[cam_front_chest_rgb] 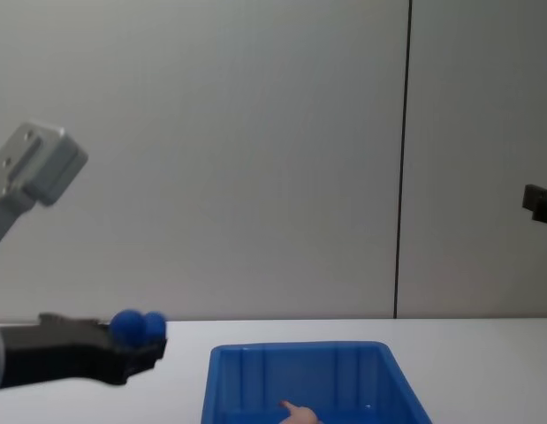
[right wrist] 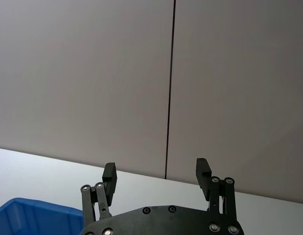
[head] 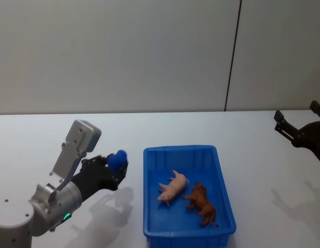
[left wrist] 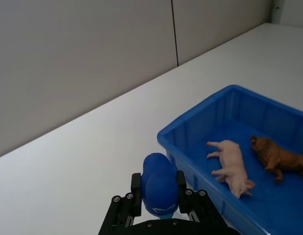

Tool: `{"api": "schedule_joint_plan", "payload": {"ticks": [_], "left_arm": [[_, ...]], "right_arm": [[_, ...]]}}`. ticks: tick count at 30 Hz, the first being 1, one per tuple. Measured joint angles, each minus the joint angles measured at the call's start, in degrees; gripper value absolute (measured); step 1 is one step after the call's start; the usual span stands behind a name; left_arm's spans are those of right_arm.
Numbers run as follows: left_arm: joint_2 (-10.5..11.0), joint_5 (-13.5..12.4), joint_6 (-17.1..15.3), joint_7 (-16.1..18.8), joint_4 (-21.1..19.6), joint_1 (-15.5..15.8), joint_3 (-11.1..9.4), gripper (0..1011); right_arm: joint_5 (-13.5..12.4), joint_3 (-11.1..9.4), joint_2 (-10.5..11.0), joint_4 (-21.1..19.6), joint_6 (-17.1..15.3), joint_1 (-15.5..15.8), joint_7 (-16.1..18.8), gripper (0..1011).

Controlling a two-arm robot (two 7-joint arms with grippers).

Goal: Pick up the two dolls from the table and place them into the box.

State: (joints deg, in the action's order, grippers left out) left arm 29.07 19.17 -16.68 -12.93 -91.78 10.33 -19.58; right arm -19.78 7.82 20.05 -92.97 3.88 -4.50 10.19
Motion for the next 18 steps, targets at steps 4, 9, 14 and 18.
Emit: {"api": "schedule_joint_plan", "payload": {"ticks": [4,9,14,18], "left_arm": [[-0.34,-0.09,0.47,-2.24,-0.32,0.93,0.03,380],[-0.88,-0.09,0.62,-5.78,-0.37,2.12,-0.03,351],[-1.65,-0.07,0.31,-9.92,0.10,3.57,-0.35,317],[-2.26,-0.06,-0.39,-13.38,0.79,4.74,-0.71,293]], "right_arm": [[0.00,0.00,0.00,0.00,0.00,0.00,0.00,1001],[0.00,0.00,0.00,0.00,0.00,0.00,0.00,1001],[0.00,0.00,0.00,0.00,0.00,0.00,0.00,1000],[0.00,0.00,0.00,0.00,0.00,0.00,0.00,1001]]}}
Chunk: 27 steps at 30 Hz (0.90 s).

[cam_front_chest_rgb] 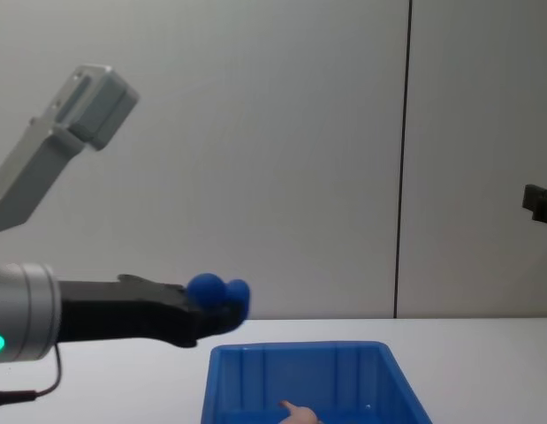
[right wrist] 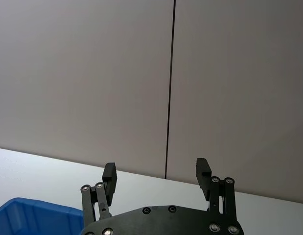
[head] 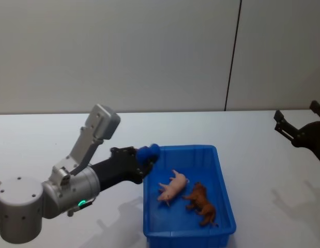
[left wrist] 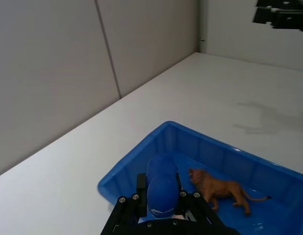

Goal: Pick up the two dolls from the table and place them into the box.

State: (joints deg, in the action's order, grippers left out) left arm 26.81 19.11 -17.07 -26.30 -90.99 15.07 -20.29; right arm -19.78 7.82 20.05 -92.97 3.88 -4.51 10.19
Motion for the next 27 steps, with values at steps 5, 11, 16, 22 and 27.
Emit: {"api": "schedule_joint_plan", "payload": {"ticks": [5,11,16,22,27], "left_arm": [[-1.01,-0.34,-1.19,-5.16,1.38,1.76,-0.62,260],[-2.33,-1.36,-2.80,-11.11,3.53,4.05,-1.53,223],[-3.54,-2.41,-4.01,-15.66,5.59,5.97,-2.41,353],[-4.81,-3.63,-5.29,-20.18,7.78,7.90,-3.36,563],[-5.53,-4.32,-5.98,-22.62,8.98,9.00,-3.90,723]], "right_arm": [[0.00,0.00,0.00,0.00,0.00,0.00,0.00,1001],[0.00,0.00,0.00,0.00,0.00,0.00,0.00,1001],[0.00,0.00,0.00,0.00,0.00,0.00,0.00,1000],[0.00,0.00,0.00,0.00,0.00,0.00,0.00,1001],[0.00,0.00,0.00,0.00,0.00,0.00,0.00,1001]]}}
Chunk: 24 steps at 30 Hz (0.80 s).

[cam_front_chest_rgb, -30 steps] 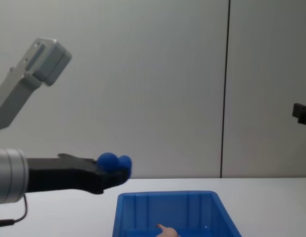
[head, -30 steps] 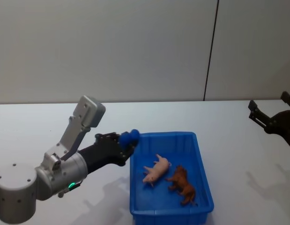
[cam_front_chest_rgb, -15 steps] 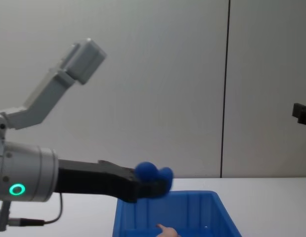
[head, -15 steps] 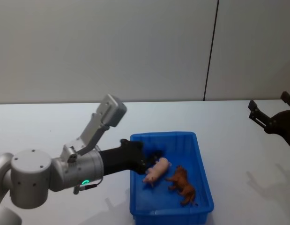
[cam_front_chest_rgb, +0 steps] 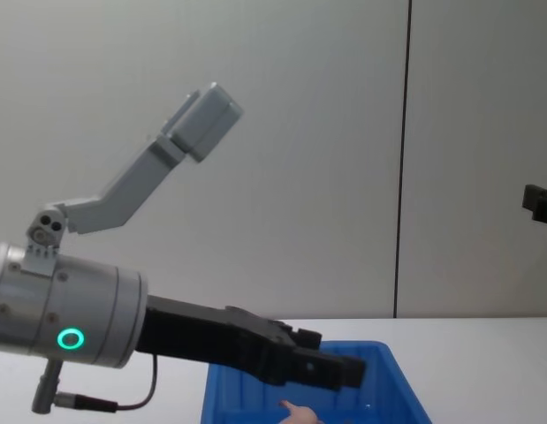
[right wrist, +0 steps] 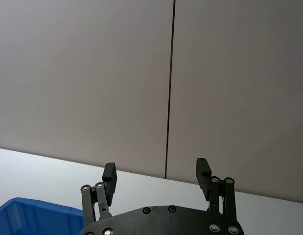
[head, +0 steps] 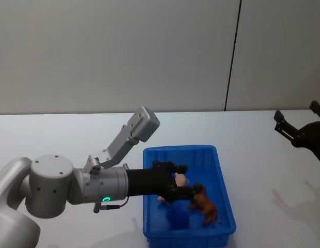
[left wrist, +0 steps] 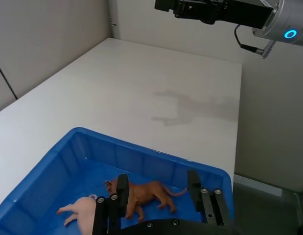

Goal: Pick up the two dolls from the table and place them into the box.

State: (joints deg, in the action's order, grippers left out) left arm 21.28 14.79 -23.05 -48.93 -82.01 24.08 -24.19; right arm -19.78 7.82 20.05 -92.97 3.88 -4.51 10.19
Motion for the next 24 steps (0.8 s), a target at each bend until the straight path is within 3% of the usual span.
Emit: {"api": "schedule_joint_plan", "payload": {"ticks": [9,15,24], "left_arm": [[-0.56,-0.48,-0.55,-1.95,0.99,0.93,-0.45,984],[-0.08,-0.04,-0.40,-0.80,-0.03,0.56,-0.30,1001],[1.78,1.67,0.30,5.20,-4.26,-1.43,0.75,1001]], "right_arm": [[0.00,0.00,0.00,0.00,0.00,0.00,0.00,1001],[0.00,0.00,0.00,0.00,0.00,0.00,0.00,1001],[0.00,0.00,0.00,0.00,0.00,0.00,0.00,1001]]}}
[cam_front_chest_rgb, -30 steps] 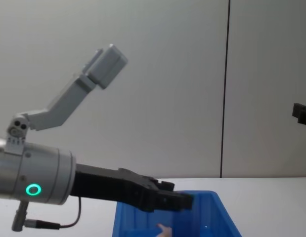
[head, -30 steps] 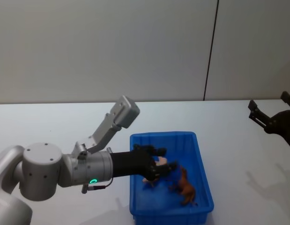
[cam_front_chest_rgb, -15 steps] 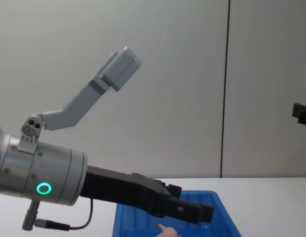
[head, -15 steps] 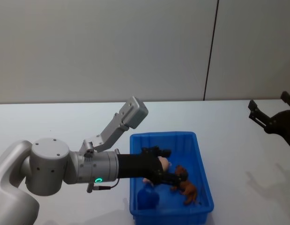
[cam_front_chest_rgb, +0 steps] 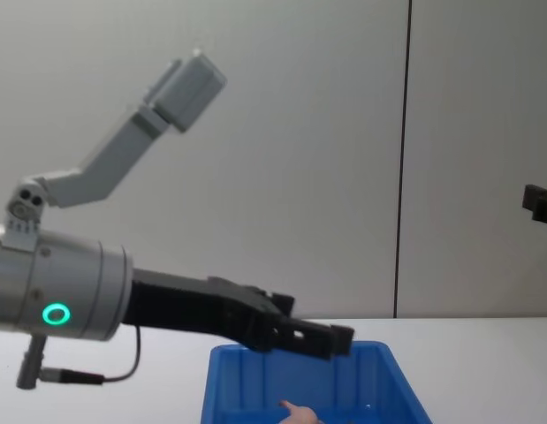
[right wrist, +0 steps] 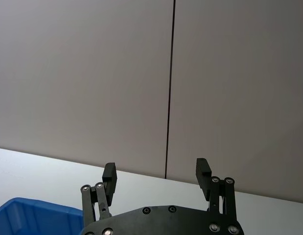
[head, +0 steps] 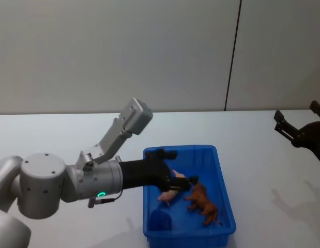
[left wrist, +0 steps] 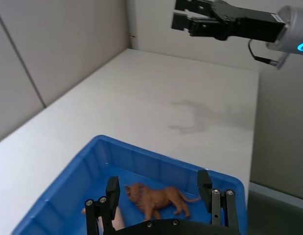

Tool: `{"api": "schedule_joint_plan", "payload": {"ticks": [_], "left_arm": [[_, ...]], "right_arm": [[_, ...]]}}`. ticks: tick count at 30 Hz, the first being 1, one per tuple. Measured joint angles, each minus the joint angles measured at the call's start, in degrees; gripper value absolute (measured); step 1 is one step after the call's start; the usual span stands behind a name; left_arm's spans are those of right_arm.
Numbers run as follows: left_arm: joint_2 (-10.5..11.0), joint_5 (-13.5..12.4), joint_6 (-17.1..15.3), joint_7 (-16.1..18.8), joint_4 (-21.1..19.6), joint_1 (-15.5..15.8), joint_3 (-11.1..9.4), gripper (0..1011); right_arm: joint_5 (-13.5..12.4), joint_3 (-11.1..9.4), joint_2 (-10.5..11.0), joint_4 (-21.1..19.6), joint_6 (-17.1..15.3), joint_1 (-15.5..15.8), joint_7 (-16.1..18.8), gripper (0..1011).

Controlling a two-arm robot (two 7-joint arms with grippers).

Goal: Pick up the two dolls from the table and place them into the box.

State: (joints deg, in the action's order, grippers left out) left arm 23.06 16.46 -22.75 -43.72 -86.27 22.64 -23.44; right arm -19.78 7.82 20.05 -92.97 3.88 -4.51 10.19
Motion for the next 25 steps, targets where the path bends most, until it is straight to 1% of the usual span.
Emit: {"api": "schedule_joint_plan", "payload": {"ticks": [2,3,6,7,9,12,13,14,17,18,19,22,23,24,25], "left_arm": [[0.34,0.31,0.05,1.39,-0.80,-0.39,0.19,1001],[0.78,0.61,0.09,2.88,-1.79,-0.86,0.42,1001],[1.36,1.03,0.13,4.82,-3.19,-1.54,0.76,1001],[1.97,1.41,0.15,7.03,-4.65,-2.27,1.10,1001],[2.16,1.58,0.16,7.72,-5.08,-2.48,1.22,1001],[3.15,2.11,0.18,11.54,-7.46,-3.67,1.79,1001],[3.15,2.11,0.18,11.54,-7.46,-3.67,1.79,1001],[3.51,2.36,0.19,13.26,-8.33,-4.10,2.00,1001],[4.28,2.71,0.19,16.25,-10.23,-5.07,2.49,1001],[4.45,2.82,0.19,17.24,-10.65,-5.31,2.59,1001],[4.78,2.97,0.19,18.79,-11.53,-5.75,2.81,1001],[5.31,3.14,0.19,21.08,-12.91,-6.43,3.18,1001],[5.62,3.28,0.19,22.87,-13.73,-6.86,3.43,1001],[5.81,3.32,0.19,23.61,-14.14,-7.16,3.55,1001],[6.05,3.39,0.19,25.11,-14.93,-7.50,3.78,1001]], "right_arm": [[0.00,0.00,0.00,0.00,0.00,0.00,0.00,1000],[0.00,0.00,0.00,0.00,0.00,0.00,0.00,1001],[0.00,0.00,0.00,0.00,0.00,0.00,0.00,1000],[0.00,0.00,0.00,0.00,0.00,0.01,0.00,1001],[0.00,0.00,0.00,0.00,0.00,0.00,0.00,1001],[0.14,0.18,-0.02,-0.29,-0.22,0.21,-0.22,1001],[0.14,0.18,-0.02,-0.29,-0.22,0.21,-0.22,1001],[0.28,0.43,-0.05,-0.69,-0.51,0.46,-0.53,1001],[0.75,1.16,-0.14,-1.87,-1.33,1.21,-1.45,1001],[1.10,1.68,-0.22,-2.72,-1.88,1.76,-2.11,1001],[1.27,1.95,-0.26,-3.16,-2.20,2.04,-2.45,1001],[1.98,3.03,-0.41,-4.92,-3.48,3.17,-3.79,1001],[2.19,3.38,-0.45,-5.45,-3.85,3.52,-4.20,1000],[2.48,3.84,-0.51,-6.19,-4.33,3.99,-4.72,1001],[2.62,4.05,-0.55,-6.56,-4.60,4.22,-5.01,1001]]}}
